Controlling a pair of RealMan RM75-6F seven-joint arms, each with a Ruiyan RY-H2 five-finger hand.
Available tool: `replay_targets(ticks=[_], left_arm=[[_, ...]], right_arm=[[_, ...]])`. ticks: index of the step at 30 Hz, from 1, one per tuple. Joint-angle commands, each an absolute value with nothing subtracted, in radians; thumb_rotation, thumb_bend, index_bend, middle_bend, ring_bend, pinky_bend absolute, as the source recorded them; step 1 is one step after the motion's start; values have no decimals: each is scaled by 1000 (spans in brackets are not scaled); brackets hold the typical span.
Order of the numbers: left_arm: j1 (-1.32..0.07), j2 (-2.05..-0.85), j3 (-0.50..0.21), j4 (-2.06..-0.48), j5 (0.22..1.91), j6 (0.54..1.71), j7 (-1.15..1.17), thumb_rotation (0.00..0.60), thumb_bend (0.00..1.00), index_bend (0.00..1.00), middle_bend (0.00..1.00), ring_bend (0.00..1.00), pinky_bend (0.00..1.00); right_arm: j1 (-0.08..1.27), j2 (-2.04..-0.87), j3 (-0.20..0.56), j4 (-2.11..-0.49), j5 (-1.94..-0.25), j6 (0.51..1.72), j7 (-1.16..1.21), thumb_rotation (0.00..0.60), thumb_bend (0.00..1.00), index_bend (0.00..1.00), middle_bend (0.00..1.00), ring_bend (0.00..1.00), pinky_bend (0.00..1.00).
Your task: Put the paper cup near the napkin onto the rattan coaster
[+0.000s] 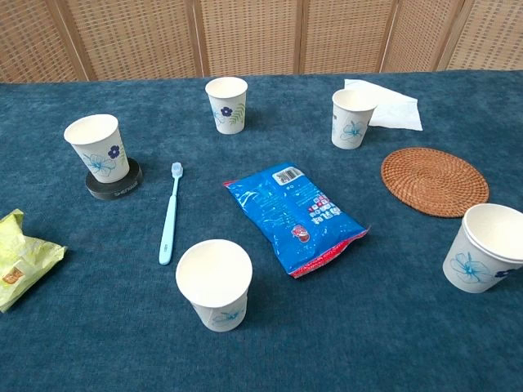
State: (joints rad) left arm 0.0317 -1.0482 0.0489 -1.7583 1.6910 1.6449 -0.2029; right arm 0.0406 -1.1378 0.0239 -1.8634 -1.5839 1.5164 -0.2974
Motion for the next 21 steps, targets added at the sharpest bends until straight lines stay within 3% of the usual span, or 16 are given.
replay_targets(ticks=[1,21], left_arm=[[30,-1049,50,-1760,1690,1639,-202,582,501,18,0,0,0],[29,-1040,56,-1781,1720,1652,-187,588,501,18,0,0,0]], right_arm=[[41,-1140,26,-1859,-1580,1516,-294,600,395,0,0,0,0],[47,-1130,32,-1864,-1585,1512,-265,600,395,0,0,0,0]])
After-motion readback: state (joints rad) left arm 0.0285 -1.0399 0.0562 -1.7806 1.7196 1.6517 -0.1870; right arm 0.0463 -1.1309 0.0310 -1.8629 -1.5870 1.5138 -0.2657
